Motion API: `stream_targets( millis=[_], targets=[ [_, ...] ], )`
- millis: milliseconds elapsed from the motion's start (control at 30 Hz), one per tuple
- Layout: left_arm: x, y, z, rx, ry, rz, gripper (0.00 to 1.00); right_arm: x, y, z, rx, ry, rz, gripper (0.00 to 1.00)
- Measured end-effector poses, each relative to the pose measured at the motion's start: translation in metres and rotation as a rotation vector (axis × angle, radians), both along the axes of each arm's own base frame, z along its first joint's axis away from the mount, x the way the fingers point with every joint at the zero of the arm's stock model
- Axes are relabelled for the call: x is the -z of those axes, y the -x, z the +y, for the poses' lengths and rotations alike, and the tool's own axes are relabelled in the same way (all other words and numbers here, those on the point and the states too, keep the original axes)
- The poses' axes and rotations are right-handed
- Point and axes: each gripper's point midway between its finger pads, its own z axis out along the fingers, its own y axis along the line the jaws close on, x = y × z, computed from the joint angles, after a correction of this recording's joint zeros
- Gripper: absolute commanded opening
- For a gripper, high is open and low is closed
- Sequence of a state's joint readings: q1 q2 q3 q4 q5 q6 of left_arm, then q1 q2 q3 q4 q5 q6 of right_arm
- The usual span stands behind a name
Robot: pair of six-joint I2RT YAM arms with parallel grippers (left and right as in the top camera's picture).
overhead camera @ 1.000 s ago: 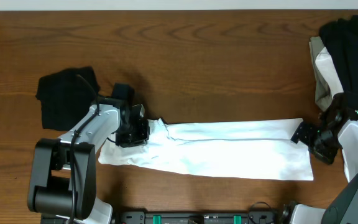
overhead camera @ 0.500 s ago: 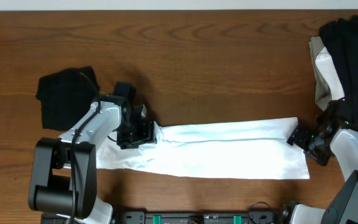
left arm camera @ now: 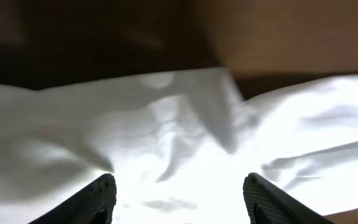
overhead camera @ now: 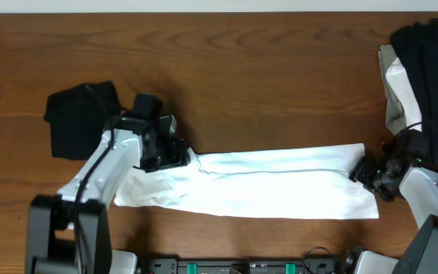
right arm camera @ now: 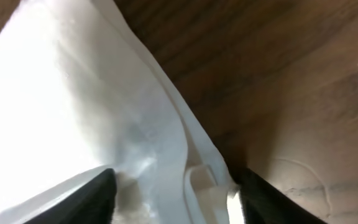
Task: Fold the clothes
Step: 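Lift the strip's ends with both grippers and fold toward center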
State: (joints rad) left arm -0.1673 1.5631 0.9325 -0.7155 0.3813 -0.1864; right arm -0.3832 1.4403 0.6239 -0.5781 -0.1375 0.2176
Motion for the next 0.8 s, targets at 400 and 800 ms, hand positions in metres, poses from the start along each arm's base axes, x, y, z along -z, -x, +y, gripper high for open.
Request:
stream_targets(
  millis=[400, 800],
  targets=[
    [-0.028, -0.01, -0.002, 0.0, 0.02, -0.121, 0.69, 0.003, 0.0, 0.017, -0.009, -0.089, -0.022, 0.01],
    [-0.03, -0.015, -0.002, -0.001, 0.021, -0.142, 0.68, -0.05, -0.038, -0.025, 0.045, 0.018, -0.045, 0.01]
  ],
)
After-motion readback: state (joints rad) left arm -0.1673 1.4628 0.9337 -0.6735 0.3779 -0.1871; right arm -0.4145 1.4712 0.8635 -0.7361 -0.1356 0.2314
